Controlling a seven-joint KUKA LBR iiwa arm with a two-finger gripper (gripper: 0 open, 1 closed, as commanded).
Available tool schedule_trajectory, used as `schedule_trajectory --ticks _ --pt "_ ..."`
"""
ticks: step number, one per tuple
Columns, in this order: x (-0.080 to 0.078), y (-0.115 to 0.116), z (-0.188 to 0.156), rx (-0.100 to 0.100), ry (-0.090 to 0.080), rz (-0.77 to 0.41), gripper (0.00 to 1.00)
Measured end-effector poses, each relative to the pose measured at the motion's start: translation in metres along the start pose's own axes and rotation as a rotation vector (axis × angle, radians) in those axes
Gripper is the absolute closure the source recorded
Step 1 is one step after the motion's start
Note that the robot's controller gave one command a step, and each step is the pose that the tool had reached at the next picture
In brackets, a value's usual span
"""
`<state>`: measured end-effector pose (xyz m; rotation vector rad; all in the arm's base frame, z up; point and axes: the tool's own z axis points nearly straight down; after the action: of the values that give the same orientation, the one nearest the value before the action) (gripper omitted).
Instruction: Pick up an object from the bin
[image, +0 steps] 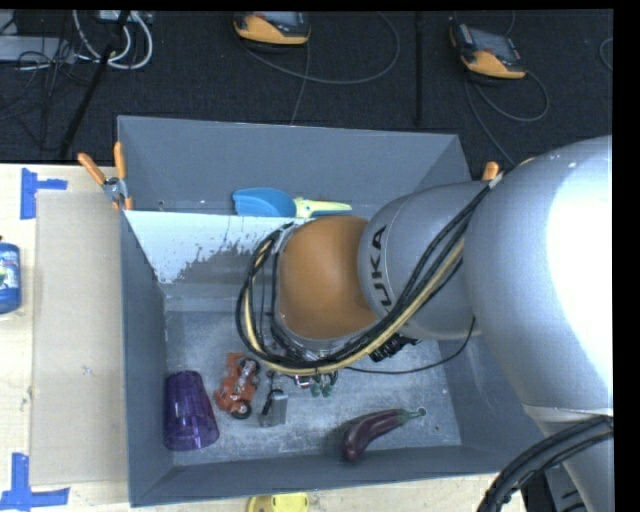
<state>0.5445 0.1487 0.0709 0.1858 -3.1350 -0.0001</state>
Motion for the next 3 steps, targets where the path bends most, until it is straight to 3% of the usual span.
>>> schedule_trajectory --ticks 1,2,3 --pt "-0.029 -0.013 0.001 -0.001 -0.001 -0.109 0.00" --pt "-0.041 -0.025 -0.002 0.001 -0.005 -0.249 0.00" --pt "-0.017 0.014 0.000 0.003 0.000 -0.196 0.00"
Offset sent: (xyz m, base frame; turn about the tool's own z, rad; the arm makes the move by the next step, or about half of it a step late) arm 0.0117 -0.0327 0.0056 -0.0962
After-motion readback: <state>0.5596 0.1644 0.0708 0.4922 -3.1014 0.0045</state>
